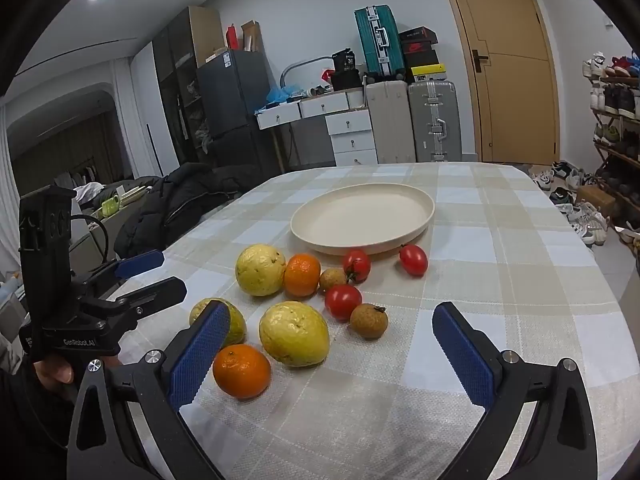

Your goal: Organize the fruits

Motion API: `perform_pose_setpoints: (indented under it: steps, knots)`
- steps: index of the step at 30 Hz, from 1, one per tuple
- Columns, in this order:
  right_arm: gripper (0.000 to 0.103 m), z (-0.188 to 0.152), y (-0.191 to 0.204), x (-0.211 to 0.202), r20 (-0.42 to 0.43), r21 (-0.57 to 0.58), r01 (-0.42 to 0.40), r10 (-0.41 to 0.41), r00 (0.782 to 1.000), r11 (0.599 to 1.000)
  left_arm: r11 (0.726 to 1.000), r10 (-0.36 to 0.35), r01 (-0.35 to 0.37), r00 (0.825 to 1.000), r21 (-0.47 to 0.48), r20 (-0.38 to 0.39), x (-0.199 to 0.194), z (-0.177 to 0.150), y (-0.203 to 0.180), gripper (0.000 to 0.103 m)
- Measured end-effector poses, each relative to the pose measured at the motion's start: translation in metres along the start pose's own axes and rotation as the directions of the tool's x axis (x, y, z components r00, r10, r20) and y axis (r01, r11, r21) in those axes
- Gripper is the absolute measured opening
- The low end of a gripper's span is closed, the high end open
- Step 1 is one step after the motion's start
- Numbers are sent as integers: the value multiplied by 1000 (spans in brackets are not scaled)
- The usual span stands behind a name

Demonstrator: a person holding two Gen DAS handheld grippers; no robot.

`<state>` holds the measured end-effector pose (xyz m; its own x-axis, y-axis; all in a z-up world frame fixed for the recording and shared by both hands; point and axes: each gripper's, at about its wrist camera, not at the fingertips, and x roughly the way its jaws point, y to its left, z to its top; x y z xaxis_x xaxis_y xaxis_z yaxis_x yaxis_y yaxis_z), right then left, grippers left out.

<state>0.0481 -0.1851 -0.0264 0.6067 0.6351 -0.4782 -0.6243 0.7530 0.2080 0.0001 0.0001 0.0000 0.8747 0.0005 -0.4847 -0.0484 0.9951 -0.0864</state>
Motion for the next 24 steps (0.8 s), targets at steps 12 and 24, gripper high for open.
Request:
perform_pose_setpoints:
  steps: [12,24]
  knots:
    - [103,-1,-1,-2,11,-6,4,-4,1000,1000,1000,9,-9,1000,10,12,-3,1,1,102]
    - [103,0,2,-1,7,-10,5,-5,1000,1000,1000,10,-11,1000,19,14,-2,-1,-2,102]
